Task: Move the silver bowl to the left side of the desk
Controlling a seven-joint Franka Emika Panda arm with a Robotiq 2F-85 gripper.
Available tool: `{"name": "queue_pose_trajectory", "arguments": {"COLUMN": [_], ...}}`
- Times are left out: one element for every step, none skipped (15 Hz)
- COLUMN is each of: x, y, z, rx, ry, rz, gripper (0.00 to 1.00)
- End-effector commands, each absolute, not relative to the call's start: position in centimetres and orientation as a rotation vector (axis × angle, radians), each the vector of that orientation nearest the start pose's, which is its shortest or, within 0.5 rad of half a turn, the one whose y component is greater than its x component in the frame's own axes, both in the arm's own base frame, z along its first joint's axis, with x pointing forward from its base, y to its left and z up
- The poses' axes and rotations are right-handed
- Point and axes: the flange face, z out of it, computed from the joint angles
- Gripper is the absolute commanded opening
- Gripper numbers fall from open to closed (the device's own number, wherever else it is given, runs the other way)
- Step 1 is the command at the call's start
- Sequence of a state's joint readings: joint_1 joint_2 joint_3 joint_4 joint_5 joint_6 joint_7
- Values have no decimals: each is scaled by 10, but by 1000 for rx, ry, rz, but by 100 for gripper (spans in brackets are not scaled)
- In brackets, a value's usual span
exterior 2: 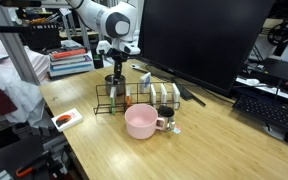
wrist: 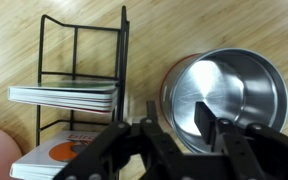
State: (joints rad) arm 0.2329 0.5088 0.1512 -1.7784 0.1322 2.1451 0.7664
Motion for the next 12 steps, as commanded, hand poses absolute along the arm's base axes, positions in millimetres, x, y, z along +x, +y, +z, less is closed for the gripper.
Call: {"name": "queue_pose_trajectory", "arguments": {"x": [602,602,601,598,601,600,600,599,599,599,599,599], "y": [236,234,231,226,233,230,228,227,228,228,228,228], "z": [272,276,282,288,276,280,283,285,285,285,285,285], "rx": [-2941,-2937,-2932,-2934,-2944,-2945,-2945,-2946,-2946,-2947,-2947,-2947], "ry": [706,708,721,762,747,755,759,760,759,758,758,758], "rz": [384,383,402,443,377,399,407,412,414,415,415,415], "gripper": [74,82,88,96,77,85,91,96,96,96,96,96]}}
